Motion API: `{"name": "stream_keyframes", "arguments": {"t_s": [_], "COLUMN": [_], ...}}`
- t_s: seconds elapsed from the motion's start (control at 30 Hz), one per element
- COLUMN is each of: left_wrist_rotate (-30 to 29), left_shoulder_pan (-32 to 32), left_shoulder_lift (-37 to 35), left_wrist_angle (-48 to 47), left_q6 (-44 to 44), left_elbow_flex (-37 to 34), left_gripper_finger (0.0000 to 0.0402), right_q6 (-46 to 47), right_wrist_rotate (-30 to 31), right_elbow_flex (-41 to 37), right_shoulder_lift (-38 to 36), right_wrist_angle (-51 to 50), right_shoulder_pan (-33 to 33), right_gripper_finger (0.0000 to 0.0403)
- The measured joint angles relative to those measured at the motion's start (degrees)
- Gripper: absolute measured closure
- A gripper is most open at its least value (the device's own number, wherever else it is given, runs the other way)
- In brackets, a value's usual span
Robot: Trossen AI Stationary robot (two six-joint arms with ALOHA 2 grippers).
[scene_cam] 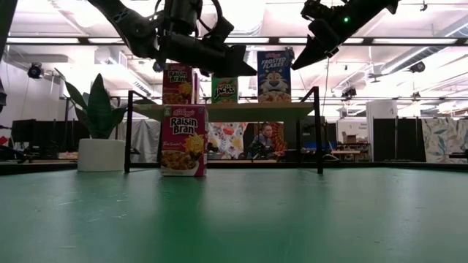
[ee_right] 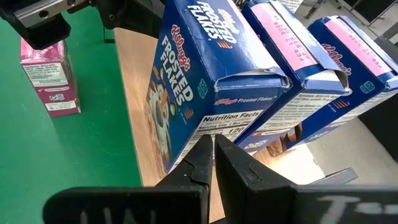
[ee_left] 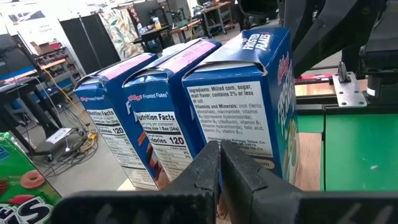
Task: Stack cereal on shelf
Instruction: Put the blue cereal box on the shelf aligned with the other blue cereal boxes, then put the right green cereal box on the shelf aligned with the other green cereal box
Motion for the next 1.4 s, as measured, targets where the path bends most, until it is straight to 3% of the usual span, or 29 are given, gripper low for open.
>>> {"name": "stream_keyframes", "arguments": {"t_s": [0.23,0.47,0.93,1.1,1.23,1.4], "left_wrist_rotate": [-2.4,-2.3,-2.1,-2.0,-2.0,-2.1], "left_shoulder_pan": [-0.7,-5.3,-23.8,-28.8,-30.6,-30.8], "left_shoulder_lift": [-2.6,-9.4,-29.4,-34.4,-36.5,-37.2], "left_wrist_angle": [-5.0,-13.4,-22.9,-26.5,-26.8,-27.9], "left_q6": [-0.9,-2.1,1.8,0.5,0.4,-0.5], "left_elbow_flex": [0.0,-0.2,-7.7,-9.3,-10.6,-11.4], "left_gripper_finger": [0.0401,0.0402,0.0402,0.0402,0.0402,0.0402], "right_q6": [2.9,12.0,32.4,43.4,50.3,65.0], "right_wrist_rotate": [2.8,3.5,5.1,-3.4,-6.3,-9.7], "right_elbow_flex": [0.0,0.0,0.9,5.7,14.3,25.7], "right_shoulder_lift": [-2.1,-7.4,-7.9,-5.0,0.0,7.7], "right_wrist_angle": [-1.7,-4.6,-5.3,-6.0,-15.9,-42.9], "right_shoulder_pan": [0.4,3.9,28.7,32.6,32.9,32.9], "right_gripper_finger": [0.0394,0.0394,0.0394,0.0394,0.0394,0.0394]}}
